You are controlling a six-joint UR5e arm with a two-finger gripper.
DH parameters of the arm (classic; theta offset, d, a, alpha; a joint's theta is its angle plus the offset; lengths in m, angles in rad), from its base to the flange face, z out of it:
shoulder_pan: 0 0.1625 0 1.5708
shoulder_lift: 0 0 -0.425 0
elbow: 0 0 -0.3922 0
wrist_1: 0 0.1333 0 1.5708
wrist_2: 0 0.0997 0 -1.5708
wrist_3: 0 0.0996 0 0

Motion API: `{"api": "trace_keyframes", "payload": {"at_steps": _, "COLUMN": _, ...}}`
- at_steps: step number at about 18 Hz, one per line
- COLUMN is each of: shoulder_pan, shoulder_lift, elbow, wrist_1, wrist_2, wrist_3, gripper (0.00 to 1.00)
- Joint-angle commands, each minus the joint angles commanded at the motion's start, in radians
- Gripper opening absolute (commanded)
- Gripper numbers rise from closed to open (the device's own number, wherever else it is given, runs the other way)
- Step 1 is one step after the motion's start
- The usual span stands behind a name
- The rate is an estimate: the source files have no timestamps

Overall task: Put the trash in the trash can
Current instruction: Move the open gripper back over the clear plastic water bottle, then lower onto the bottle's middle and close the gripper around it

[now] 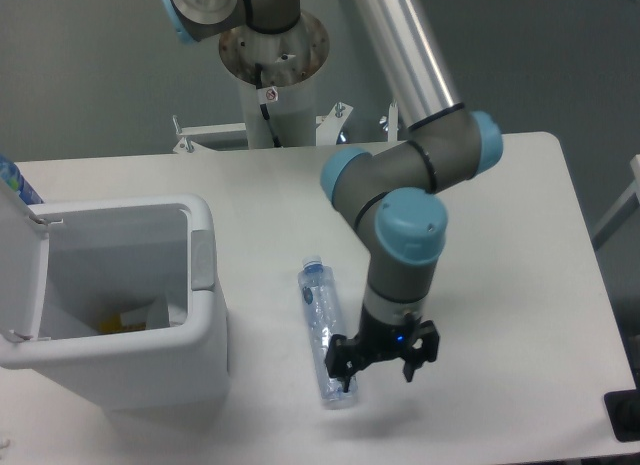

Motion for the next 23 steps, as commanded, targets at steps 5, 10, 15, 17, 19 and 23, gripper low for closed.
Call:
{"api": "trace_keyframes", "payload": {"at_steps": 5, "shoulder_pan": -0.014, "shoulder_lift": -0.014, "elbow": -0.015, "wrist_1": 0.005, "wrist_2": 0.006, "wrist_3": 0.000, "gripper": 1.00}}
{"api": "trace_keyframes", "payload": {"at_steps": 10, "shoulder_pan": -0.018, "shoulder_lift": -0.026, "elbow": -0.025, "wrist_1": 0.006, "wrist_2": 0.023, "wrist_3": 0.000, "gripper": 1.00}}
{"api": "trace_keyframes", "payload": {"at_steps": 15, "shoulder_pan": -0.028, "shoulder_lift": -0.048, "elbow": -0.031, "wrist_1": 0.014, "wrist_2": 0.043, "wrist_3": -0.002, "gripper": 1.00}}
{"api": "trace_keyframes", "payload": {"at_steps": 17, "shoulder_pan": -0.028, "shoulder_lift": -0.051, "elbow": -0.032, "wrist_1": 0.017, "wrist_2": 0.045, "wrist_3": -0.003, "gripper": 1.00}}
{"api": "trace_keyframes", "payload": {"at_steps": 19, "shoulder_pan": -0.028, "shoulder_lift": -0.054, "elbow": -0.032, "wrist_1": 0.018, "wrist_2": 0.049, "wrist_3": -0.005, "gripper": 1.00}}
{"api": "trace_keyframes", "payload": {"at_steps": 23, "shoulder_pan": -0.029, "shoulder_lift": -0.057, "elbow": -0.032, "wrist_1": 0.017, "wrist_2": 0.075, "wrist_3": -0.005, "gripper": 0.88}}
